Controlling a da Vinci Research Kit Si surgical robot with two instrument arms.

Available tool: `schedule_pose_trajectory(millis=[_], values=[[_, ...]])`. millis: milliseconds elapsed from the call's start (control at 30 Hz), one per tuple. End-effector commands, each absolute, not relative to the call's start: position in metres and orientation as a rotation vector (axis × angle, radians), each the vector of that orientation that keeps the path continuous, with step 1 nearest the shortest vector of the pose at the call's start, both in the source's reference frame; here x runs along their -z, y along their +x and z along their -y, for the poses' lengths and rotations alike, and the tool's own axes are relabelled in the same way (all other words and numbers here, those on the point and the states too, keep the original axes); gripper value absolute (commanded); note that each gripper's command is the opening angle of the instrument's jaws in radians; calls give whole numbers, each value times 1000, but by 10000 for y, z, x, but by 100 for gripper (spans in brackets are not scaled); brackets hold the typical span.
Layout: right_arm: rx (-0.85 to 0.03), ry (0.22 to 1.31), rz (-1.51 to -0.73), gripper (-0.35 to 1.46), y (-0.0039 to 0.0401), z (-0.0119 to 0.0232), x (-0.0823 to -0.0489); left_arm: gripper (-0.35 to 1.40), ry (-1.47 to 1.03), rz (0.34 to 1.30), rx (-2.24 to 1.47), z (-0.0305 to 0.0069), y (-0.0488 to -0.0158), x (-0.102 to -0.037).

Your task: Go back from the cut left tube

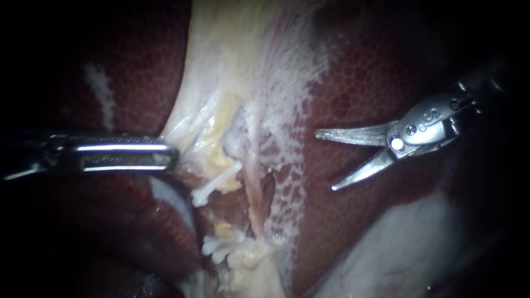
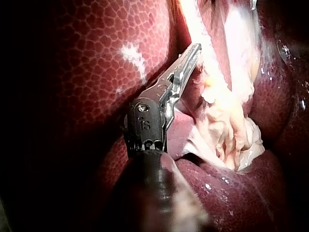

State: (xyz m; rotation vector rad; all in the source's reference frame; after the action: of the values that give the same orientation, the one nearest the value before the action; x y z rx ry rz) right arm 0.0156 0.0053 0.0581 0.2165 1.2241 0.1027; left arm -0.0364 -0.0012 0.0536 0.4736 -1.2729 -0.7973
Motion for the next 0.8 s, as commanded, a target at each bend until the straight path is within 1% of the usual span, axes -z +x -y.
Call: schedule_pose_trajectory(millis=[33,233,433,800], values=[[-102,217,-1224,141,156,-53,-581,-35,475,1273,797,11,-366,-539],[-102,217,-1224,141,155,-53,-581,-35,465,1273,797,1,-386,-556],[-102,217,-1224,141,155,-53,-581,-35,474,1278,783,4,-409,-567],[-102,217,-1224,143,154,-53,-581,-35,477,1281,777,4,-419,-575]])
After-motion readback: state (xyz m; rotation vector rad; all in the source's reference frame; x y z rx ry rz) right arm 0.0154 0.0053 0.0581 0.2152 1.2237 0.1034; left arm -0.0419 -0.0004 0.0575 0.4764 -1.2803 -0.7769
